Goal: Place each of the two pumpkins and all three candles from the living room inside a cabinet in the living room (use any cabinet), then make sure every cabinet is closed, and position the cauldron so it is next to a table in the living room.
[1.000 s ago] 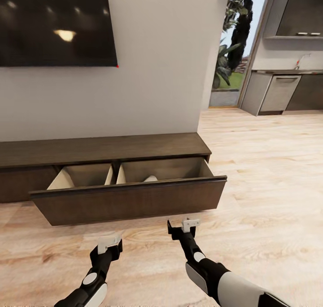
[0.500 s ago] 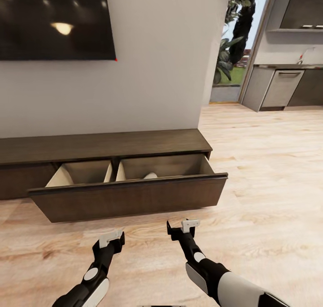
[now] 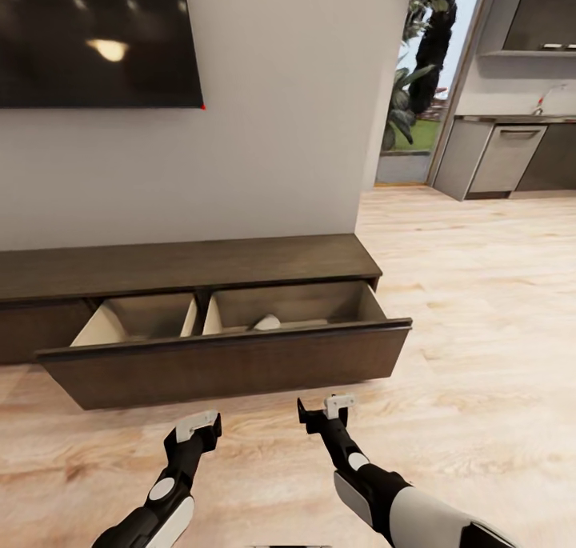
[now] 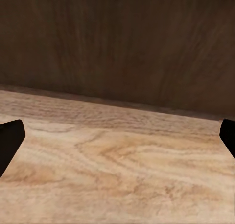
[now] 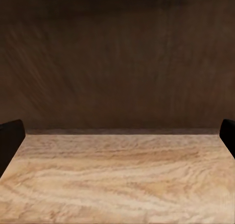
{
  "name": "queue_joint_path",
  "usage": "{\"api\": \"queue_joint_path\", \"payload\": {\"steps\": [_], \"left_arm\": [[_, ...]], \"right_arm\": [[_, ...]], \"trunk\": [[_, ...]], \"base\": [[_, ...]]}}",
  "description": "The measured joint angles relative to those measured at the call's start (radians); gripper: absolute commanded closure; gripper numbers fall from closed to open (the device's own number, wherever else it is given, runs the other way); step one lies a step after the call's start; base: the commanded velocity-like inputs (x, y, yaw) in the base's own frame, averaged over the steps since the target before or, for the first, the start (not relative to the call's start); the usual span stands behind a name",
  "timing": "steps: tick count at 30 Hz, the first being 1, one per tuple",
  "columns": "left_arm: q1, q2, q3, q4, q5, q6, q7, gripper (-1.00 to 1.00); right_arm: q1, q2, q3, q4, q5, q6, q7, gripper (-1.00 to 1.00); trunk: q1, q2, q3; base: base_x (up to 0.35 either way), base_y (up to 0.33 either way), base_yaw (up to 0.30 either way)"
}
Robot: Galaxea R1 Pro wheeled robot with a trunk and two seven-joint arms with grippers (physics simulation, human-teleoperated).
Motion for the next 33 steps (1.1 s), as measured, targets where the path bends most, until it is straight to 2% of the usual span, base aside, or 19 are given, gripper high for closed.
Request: {"api": "queue_joint_path", "payload": {"steps": [8,16,22,33], "left_arm": [[0.0,0.0,0.0,0.0,0.001,0.005,-0.002,-1.0],[0.0,0.0,0.0,0.0,0.001,0.005,-0.003,-1.0],[0.001,-0.001,0.0,0.0,0.001,0.006,-0.005,-1.0],[0.001,-0.001,-0.001,0.001,0.006,0.008,-0.008,-1.0]], "right_arm": [[0.0,-0.001,0.0,0.006,-0.002,0.001,0.012,-1.0],[0.0,0.0,-0.002,0.011,-0.005,0.001,0.016,-1.0],[0.0,0.0,-0.007,0.091,-0.005,0.001,0.02,-1.0],[0.0,0.0,-0.008,0.103,-0.002,0.001,0.041,-1.0]], "trunk": [[0.0,0.0,0.0],[0.0,0.0,0.0],[0.0,0.0,0.0],[0.0,0.0,0.0]], "base": [[0.252,0.0,0.0],[0.032,0.0,0.0],[0.011,0.0,0.0],[0.178,0.0,0.0]]}}
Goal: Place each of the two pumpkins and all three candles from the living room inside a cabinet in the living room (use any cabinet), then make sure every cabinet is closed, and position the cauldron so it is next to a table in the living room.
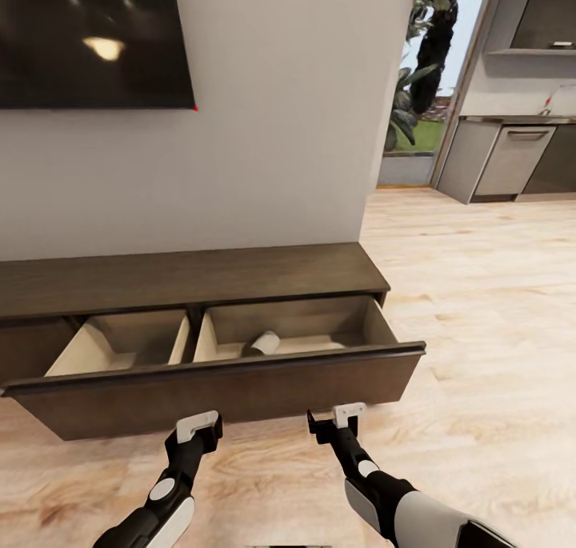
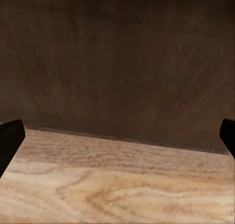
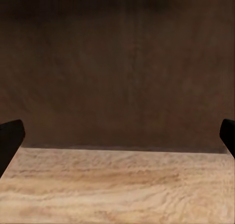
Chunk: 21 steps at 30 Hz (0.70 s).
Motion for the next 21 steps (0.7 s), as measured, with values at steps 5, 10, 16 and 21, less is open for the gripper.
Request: {"api": "queue_joint_path", "payload": {"steps": [5,10,16,21], "left_arm": [[0.0,0.0,0.0,0.0,-0.001,0.0,-0.001,-1.0],[0.0,0.0,0.0,0.0,-0.001,0.0,-0.001,-1.0],[0.0,0.001,-0.001,0.0,-0.006,-0.003,-0.003,-1.0],[0.001,0.001,-0.002,0.0,-0.003,-0.001,-0.003,-1.0]], "right_arm": [[0.0,0.0,0.0,0.001,0.0,0.0,0.0,-1.0],[0.0,0.0,0.0,0.001,0.0,0.0,0.0,-1.0],[0.0,0.0,0.0,0.001,0.0,0.0,0.0,-1.0],[0.0,0.0,0.0,0.002,0.0,0.0,0.0,-1.0]], "trunk": [[0.0,0.0,0.0],[0.0,0.0,0.0],[0.0,0.0,0.0],[0.0,0.0,0.0]], "base": [[0.218,0.0,0.0],[0.198,0.0,0.0],[0.025,0.0,0.0],[0.142,0.0,0.0]]}}
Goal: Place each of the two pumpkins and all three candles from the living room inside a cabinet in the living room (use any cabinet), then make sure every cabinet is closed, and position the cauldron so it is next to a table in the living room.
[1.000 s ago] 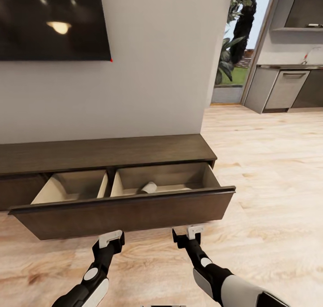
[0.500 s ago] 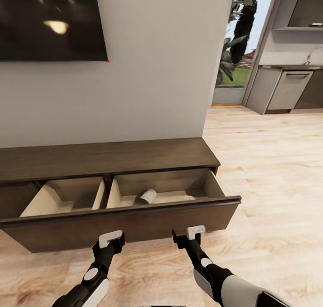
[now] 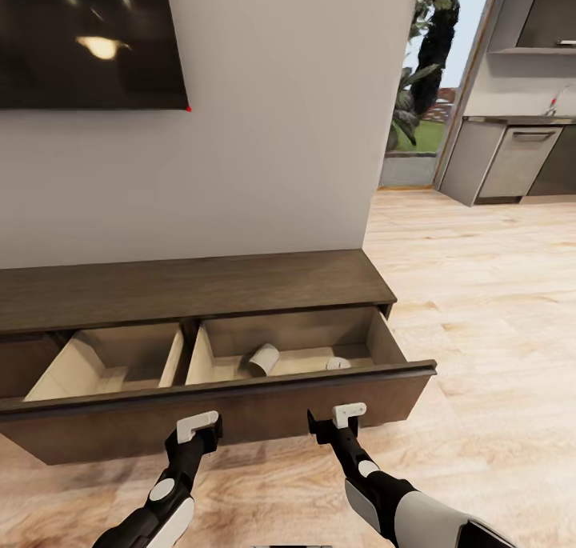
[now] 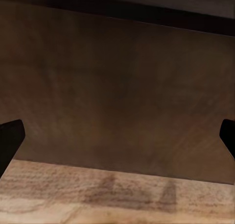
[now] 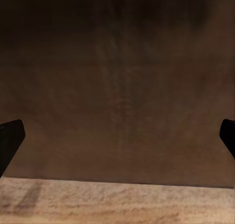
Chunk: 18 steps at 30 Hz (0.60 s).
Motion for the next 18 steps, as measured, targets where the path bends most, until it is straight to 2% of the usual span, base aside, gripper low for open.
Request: {"api": "queue_joint_path", "payload": {"steps": [11,18], "left_arm": [[0.0,0.0,-0.001,-0.001,-0.004,-0.003,0.0,-1.0],[0.0,0.0,0.0,-0.002,-0.004,-0.003,-0.001,-1.0]], "right_arm": [[0.0,0.0,0.0,0.0,0.0,0.0,0.0,-1.0],[0.0,0.0,0.0,0.0,0.0,0.0,0.0,-1.0]], "trunk": [[0.0,0.0,0.0],[0.004,-0.002,-0.027]], "base": [[0.046,0.0,0.0],[0.0,0.0,0.0]]}}
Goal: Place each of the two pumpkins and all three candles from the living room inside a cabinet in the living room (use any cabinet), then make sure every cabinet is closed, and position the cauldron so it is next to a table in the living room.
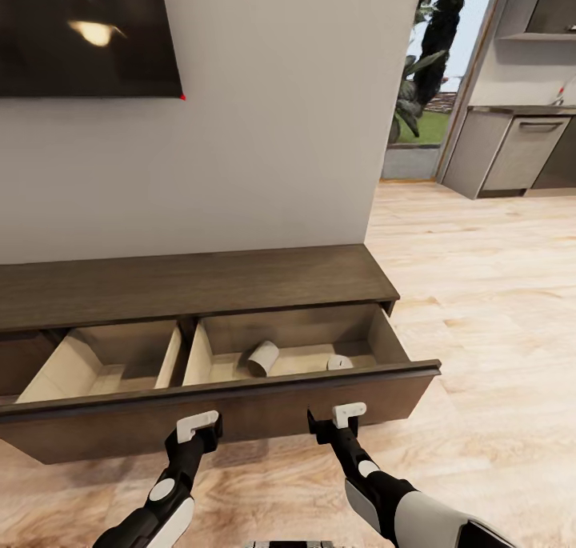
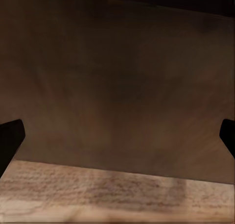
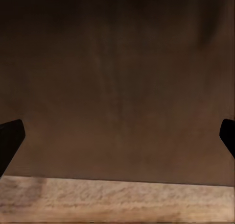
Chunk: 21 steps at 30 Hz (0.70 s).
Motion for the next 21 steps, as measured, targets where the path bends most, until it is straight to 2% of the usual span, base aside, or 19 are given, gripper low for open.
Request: {"api": "queue_joint_path", "payload": {"steps": [8,18,21], "left_arm": [[0.0,0.0,-0.008,0.001,-0.001,0.001,-0.001,-1.0],[0.0,-0.001,-0.019,0.0,-0.006,0.001,0.0,-1.0],[0.0,-0.001,-0.019,0.001,-0.035,-0.001,0.001,-1.0]], "right_arm": [[0.0,0.0,0.0,0.0,0.0,0.0,0.0,-1.0],[0.0,0.0,-0.001,0.0,-0.002,-0.014,0.003,-1.0],[0.0,0.0,-0.002,0.001,-0.013,-0.035,0.003,-1.0]], "trunk": [[0.004,-0.002,-0.031],[0.004,-0.002,-0.031],[0.004,-0.002,-0.031]], "base": [[0.0,0.0,0.0],[0.0,0.0,0.0],[0.0,0.0,0.0]]}}
